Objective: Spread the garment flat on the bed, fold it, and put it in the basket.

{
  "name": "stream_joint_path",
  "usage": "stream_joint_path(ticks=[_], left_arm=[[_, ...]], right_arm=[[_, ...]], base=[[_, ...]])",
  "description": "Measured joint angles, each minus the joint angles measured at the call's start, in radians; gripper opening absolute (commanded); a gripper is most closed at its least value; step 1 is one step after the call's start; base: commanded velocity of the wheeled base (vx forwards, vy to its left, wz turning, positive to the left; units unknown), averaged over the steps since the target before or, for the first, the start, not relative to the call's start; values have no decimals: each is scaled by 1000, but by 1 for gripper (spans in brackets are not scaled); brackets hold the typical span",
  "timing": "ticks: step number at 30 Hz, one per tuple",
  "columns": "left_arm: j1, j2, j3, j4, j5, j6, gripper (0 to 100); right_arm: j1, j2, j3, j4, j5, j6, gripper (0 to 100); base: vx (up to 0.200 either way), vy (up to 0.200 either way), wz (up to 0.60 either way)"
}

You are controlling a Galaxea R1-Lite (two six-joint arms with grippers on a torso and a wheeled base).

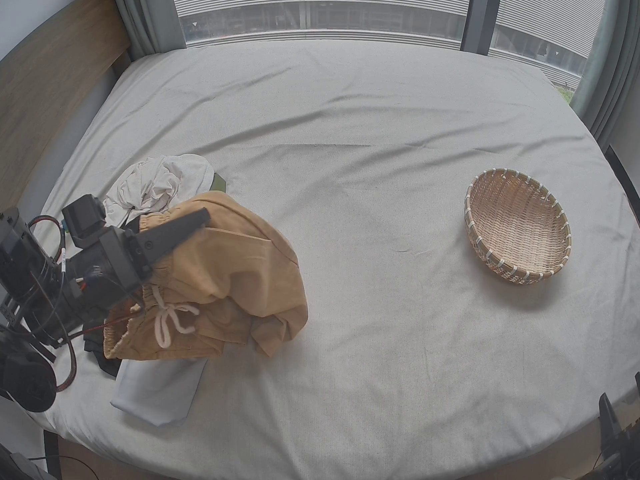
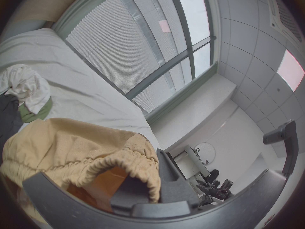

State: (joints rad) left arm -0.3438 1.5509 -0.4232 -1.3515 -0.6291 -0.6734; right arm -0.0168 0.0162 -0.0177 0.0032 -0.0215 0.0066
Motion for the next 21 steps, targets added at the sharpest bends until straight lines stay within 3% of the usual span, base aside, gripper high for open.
stream_joint_path(ticks=[8,12,15,21], left_arm=[[-144,87,-26,-6,38,202,0],[-169,145,-78,-9,49,220,0],[-181,186,-140,-8,61,184,0],[-218,231,-270,-3,69,7,0]], right_arm=[[0,0,0,0,-1,-3,100],[0,0,0,0,-1,-4,100],[0,0,0,0,-1,-5,100],[0,0,0,0,-1,-4,100]], base=[[0,0,0],[0,0,0],[0,0,0],[0,0,0]])
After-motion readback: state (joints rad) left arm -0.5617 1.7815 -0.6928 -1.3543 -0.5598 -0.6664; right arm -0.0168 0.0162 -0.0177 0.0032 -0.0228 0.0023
